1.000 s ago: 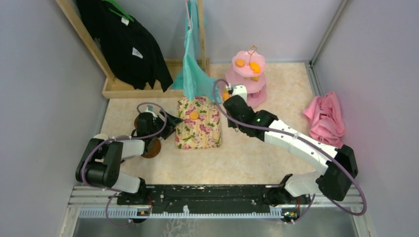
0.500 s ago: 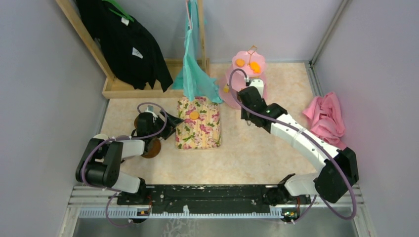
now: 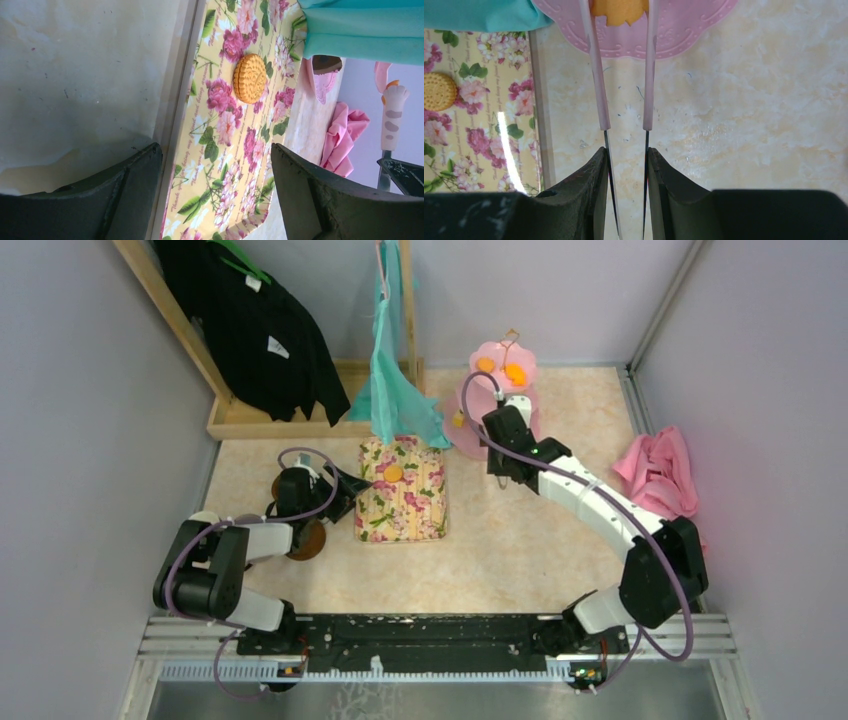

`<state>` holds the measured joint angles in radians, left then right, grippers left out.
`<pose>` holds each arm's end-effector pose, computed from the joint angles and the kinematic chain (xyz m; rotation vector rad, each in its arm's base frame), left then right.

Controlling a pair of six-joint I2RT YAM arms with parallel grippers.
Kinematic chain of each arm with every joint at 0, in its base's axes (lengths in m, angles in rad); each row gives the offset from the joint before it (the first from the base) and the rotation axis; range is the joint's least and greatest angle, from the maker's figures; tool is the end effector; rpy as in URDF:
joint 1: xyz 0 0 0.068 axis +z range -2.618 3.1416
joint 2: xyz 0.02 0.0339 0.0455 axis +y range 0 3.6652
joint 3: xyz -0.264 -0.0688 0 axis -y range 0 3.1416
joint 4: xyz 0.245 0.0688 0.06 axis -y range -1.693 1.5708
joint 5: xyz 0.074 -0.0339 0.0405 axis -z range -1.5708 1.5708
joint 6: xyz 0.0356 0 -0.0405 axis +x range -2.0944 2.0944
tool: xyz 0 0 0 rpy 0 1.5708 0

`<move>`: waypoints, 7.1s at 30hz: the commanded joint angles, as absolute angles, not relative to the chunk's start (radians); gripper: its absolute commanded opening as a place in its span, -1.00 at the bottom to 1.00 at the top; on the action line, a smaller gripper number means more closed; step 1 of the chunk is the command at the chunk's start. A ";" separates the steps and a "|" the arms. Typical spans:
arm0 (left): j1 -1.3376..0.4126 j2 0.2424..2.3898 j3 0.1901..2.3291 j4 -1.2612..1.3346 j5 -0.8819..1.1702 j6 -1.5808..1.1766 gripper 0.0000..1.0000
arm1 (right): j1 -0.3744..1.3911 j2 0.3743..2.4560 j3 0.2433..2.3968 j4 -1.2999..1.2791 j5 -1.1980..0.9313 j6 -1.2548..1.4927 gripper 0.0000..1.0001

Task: Serve the afternoon tea
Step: Place the desert on the desert table, then pick up the desert from the tray.

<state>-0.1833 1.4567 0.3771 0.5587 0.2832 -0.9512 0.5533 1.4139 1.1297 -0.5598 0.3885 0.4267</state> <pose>0.2462 -0.0558 0.1342 -0.6605 2.1232 -0.9560 0.2639 0.1471 0.2832 0.0266 2.3344 0.0126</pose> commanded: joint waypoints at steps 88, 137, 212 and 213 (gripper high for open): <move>-0.208 1.481 0.395 0.562 0.290 -0.977 0.69 | 0.425 1.467 1.306 -0.487 0.284 0.386 -0.24; -0.222 1.339 0.351 0.461 0.219 -0.948 0.70 | 0.921 1.341 1.079 -0.312 0.348 0.320 -0.38; -0.220 1.573 0.433 0.592 0.255 -0.959 0.70 | 0.910 1.819 1.266 -0.173 0.318 0.234 -0.17; -0.220 1.575 0.434 0.593 0.253 -0.959 0.70 | 0.909 1.826 1.270 -0.172 0.318 0.233 -0.17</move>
